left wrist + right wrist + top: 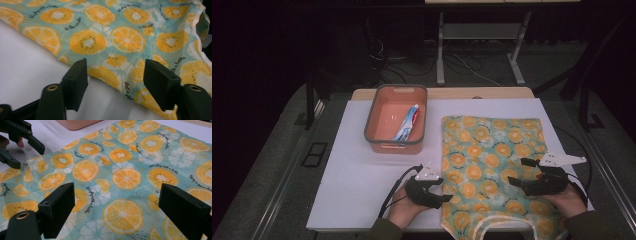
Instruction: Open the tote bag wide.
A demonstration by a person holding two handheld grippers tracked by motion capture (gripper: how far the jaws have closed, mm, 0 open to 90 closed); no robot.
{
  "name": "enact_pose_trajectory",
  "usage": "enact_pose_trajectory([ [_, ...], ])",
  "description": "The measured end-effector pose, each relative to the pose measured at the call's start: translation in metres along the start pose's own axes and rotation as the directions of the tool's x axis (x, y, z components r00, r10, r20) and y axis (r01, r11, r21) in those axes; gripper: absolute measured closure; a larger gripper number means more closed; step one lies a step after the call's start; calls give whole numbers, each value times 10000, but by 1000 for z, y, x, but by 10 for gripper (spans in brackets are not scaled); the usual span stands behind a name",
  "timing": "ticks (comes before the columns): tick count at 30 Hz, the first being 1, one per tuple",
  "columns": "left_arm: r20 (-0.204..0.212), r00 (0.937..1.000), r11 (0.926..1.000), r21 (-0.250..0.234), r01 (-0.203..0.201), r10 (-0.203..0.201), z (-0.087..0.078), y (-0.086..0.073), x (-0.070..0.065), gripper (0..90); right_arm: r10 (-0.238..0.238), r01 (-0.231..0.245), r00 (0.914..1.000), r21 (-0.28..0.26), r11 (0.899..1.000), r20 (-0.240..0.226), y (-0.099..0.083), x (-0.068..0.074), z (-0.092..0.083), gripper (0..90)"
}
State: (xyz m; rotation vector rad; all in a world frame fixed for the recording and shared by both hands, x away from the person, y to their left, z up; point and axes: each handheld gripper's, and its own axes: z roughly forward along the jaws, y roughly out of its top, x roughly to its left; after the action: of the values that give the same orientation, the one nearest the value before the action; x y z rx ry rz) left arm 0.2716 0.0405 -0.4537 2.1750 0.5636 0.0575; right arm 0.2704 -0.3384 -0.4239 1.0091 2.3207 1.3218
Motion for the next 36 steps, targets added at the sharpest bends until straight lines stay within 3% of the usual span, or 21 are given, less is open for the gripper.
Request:
enact_pose_trajectory([
  [2,8,10000,9998,197,-69,69,3,0,-1,405,-12,12,10000,-22,10000,-14,0,0,0,135],
  [10,-738,9945,9966,426,-707,737,4,1,-5,616,-8,8,10000,-9,10000,-34,0,0,0,135],
  [17,-481,9959,9959,533,-736,762,5,3,-7,874,-33,33,10000,1,10000,-37,0,1,0,135],
  [21,-618,9937,9940,626,-891,930,6,8,-6,895,-46,46,10000,-23,10000,-38,0,0,0,135],
  [25,-980,9917,9960,422,-791,829,6,16,6,896,-16,16,10000,-51,10000,-28,0,0,-1,135],
  [31,-1658,9849,9986,256,-473,509,12,29,40,896,4,-4,10000,-90,10000,-26,0,0,-1,135],
  [36,-2038,9772,9980,314,-547,599,19,37,55,897,10,-10,10000,-77,10000,-12,0,0,-2,135],
])
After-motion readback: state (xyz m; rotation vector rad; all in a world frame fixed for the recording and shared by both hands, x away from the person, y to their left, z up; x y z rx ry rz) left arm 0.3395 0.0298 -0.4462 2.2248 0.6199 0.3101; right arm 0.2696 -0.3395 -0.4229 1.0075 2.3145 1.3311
